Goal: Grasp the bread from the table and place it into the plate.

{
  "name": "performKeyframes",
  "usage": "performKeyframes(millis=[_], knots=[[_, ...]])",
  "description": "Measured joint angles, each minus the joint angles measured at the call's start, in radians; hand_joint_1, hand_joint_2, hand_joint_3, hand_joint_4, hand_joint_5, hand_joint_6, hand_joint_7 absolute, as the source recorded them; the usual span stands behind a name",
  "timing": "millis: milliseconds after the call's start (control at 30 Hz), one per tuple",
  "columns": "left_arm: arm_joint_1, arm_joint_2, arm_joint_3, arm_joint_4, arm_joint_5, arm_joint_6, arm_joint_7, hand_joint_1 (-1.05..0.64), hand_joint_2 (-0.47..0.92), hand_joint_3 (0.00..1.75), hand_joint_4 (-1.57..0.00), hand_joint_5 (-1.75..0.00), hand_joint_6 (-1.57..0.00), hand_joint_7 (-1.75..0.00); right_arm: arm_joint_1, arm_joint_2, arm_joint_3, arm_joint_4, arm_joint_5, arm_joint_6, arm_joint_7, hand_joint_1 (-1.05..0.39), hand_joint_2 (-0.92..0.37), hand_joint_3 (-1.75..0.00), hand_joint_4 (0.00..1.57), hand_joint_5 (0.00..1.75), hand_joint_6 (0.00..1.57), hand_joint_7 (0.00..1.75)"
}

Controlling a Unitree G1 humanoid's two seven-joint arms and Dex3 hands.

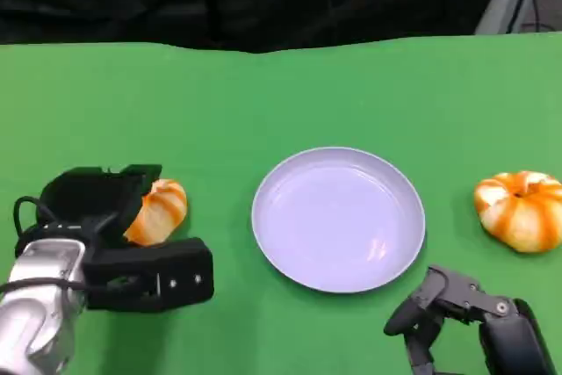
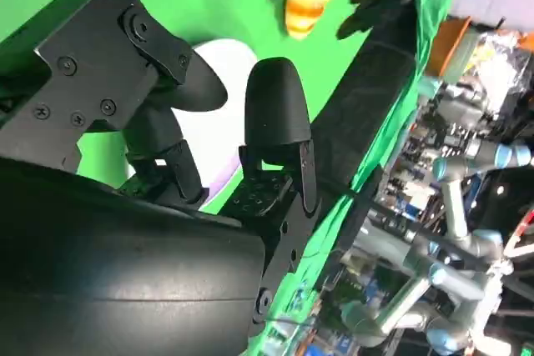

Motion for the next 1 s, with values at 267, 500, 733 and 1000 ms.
performKeyframes(millis=[267,500,733,1000], knots=[[-0.130,-0.040,-0.074,0.231,-0.036,-0.002,0.012,-0.26,0.90,0.01,-0.85,-1.21,-1.09,-0.13,0.006,0.000,0.000,-0.006,0.000,0.001,0.000,-0.03,-0.31,-1.33,0.85,1.62,0.84,1.30],[-0.152,-0.012,-0.089,0.318,-0.086,-0.165,0.159,-0.20,0.90,0.02,-0.79,-1.74,-0.62,-1.66,0.006,0.000,0.000,-0.007,-0.001,0.003,0.000,-0.03,-0.31,-1.34,0.86,1.62,0.84,1.30],[-0.093,0.010,-0.079,0.209,-0.119,-0.249,0.230,-0.16,0.92,0.15,-0.81,-1.75,-0.59,-1.75,0.005,0.001,0.001,-0.009,-0.003,0.014,0.000,-0.03,-0.31,-1.34,0.87,1.64,0.84,1.30],[-0.084,0.030,-0.050,0.041,-0.132,-0.276,0.268,-0.12,0.62,0.72,-0.84,-1.75,-0.63,-1.75,0.005,0.001,0.002,-0.011,0.000,0.017,0.001,-0.02,-0.31,-1.34,0.85,1.62,0.83,1.30]])
